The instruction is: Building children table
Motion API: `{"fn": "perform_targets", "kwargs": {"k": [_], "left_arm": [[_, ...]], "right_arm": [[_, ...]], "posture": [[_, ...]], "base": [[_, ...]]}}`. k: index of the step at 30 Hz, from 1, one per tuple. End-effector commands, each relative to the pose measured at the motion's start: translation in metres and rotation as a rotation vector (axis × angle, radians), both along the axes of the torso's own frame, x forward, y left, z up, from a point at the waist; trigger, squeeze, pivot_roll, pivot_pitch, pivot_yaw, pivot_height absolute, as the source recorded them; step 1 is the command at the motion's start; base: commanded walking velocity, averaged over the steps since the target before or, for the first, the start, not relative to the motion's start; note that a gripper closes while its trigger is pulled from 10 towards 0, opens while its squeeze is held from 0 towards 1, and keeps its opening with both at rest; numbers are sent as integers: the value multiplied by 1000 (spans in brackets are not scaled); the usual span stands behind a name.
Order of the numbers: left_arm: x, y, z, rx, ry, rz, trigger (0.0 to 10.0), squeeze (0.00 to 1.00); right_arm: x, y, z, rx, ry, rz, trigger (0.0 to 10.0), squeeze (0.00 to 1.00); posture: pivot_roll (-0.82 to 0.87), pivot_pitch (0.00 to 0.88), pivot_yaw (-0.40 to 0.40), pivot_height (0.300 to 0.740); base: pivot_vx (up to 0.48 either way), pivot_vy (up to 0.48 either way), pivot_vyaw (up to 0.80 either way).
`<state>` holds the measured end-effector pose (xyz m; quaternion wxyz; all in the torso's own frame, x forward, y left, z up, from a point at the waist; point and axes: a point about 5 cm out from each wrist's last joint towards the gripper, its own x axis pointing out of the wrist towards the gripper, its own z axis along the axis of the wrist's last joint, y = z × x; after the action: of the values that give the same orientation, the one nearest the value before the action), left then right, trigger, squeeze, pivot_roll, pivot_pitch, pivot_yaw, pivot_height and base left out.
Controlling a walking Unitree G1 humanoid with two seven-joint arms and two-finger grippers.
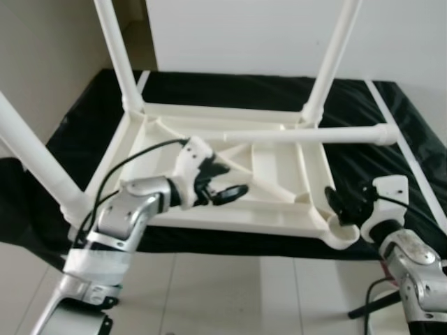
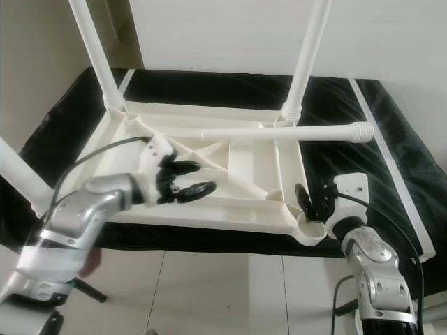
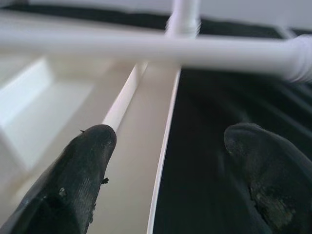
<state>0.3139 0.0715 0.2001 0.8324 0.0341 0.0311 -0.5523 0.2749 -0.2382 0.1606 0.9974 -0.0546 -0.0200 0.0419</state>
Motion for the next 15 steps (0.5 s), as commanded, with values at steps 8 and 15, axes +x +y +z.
{"fn": "perform_targets", "kwargs": {"k": [8,15], "left_arm": [[8,-20,9,-105,-23,151,10000,0],[26,-19,6,-33,-60,289,10000,0]], "right_arm": [[21,-2,10,-50,-69,-92,10000,0],[38,8,16,70,-98,-107,10000,1000]], "posture": [[-30,87,-5,740],[-19,82,-10,740]], "base": [[0,0,0],[0,0,0]]}}
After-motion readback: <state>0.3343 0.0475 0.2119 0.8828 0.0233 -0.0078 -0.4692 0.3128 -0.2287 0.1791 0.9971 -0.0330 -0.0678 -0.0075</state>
